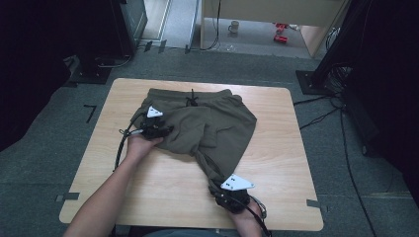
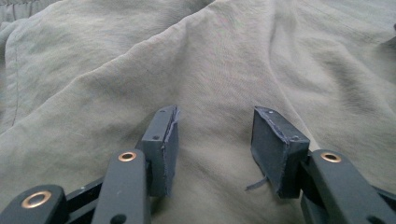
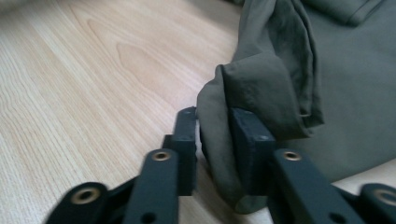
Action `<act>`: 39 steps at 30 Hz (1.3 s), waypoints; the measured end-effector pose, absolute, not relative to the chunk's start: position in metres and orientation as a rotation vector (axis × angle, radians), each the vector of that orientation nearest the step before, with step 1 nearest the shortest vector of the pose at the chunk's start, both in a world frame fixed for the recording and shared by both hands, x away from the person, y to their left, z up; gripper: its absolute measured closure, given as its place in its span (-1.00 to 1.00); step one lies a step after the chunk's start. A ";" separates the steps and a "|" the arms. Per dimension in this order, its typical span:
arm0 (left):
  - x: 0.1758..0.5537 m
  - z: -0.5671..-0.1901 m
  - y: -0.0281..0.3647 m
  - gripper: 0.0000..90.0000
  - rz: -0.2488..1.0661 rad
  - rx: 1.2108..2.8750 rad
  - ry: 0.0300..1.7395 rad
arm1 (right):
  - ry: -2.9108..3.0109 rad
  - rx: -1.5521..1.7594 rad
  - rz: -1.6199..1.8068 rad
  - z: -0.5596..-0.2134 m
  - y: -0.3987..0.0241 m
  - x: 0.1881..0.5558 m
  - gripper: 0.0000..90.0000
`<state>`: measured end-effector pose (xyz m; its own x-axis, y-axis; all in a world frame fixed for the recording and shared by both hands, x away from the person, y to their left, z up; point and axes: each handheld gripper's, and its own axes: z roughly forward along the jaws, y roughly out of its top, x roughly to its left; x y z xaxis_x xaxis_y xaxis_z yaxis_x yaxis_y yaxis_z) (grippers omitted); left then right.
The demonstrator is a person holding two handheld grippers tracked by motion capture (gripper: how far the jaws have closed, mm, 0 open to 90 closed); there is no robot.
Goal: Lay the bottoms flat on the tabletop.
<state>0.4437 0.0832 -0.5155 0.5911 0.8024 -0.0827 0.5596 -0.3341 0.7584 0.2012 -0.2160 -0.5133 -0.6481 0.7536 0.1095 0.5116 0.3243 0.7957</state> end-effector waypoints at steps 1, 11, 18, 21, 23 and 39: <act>0.444 -0.515 0.083 0.13 0.395 2.037 1.079 | 2.313 1.139 1.231 -0.513 -0.216 0.201 0.43; 0.444 -0.514 0.082 0.11 0.392 2.048 1.087 | 2.206 1.164 1.292 -0.473 -0.242 0.201 0.21; 0.443 -0.506 0.078 0.11 0.385 2.063 1.077 | 2.157 1.160 1.292 -0.453 -0.260 0.213 0.20; 0.441 -0.496 0.073 0.09 0.388 2.046 1.053 | 2.167 1.170 1.264 -0.454 -0.265 0.224 0.23; 0.440 -0.490 0.069 0.07 0.377 2.047 1.038 | 2.170 1.195 1.260 -0.458 -0.268 0.233 0.24; 0.440 -0.445 0.003 -0.02 0.241 2.040 0.869 | 2.208 1.216 1.204 -0.483 -0.278 0.315 0.23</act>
